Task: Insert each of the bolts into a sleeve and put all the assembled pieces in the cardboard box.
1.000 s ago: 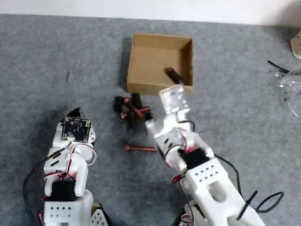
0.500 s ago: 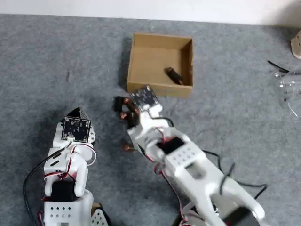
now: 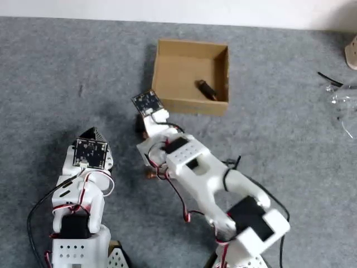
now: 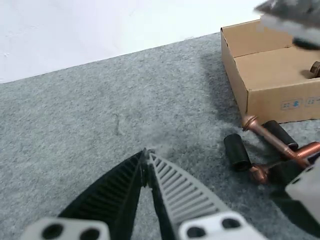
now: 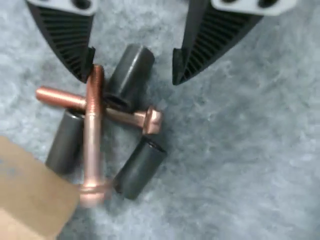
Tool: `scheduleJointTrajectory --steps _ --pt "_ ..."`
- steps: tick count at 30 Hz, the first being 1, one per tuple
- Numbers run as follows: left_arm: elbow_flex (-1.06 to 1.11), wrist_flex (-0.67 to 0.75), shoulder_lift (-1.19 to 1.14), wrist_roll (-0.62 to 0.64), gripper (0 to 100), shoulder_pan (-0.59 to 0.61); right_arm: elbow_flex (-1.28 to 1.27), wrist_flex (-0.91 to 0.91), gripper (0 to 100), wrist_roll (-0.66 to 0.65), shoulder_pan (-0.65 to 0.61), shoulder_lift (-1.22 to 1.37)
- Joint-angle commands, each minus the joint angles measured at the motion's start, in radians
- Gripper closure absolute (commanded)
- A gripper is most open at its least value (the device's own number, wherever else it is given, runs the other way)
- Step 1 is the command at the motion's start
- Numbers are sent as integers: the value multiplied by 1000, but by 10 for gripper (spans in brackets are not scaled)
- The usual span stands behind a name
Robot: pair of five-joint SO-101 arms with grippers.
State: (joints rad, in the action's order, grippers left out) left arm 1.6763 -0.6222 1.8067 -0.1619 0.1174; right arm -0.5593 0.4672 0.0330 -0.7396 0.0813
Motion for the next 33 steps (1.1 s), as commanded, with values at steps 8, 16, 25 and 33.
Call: scheduleJointTrajectory --steps 8,16,25,33 --pt "21 25 4 5 990 12 48 7 775 9 15 25" --pt "21 25 4 5 990 12 53 7 949 9 54 27" --pt "21 23 4 5 990 12 48 10 993 3 150 21" --pt "21 23 4 5 990 12 -24 102 995 0 147 -259"
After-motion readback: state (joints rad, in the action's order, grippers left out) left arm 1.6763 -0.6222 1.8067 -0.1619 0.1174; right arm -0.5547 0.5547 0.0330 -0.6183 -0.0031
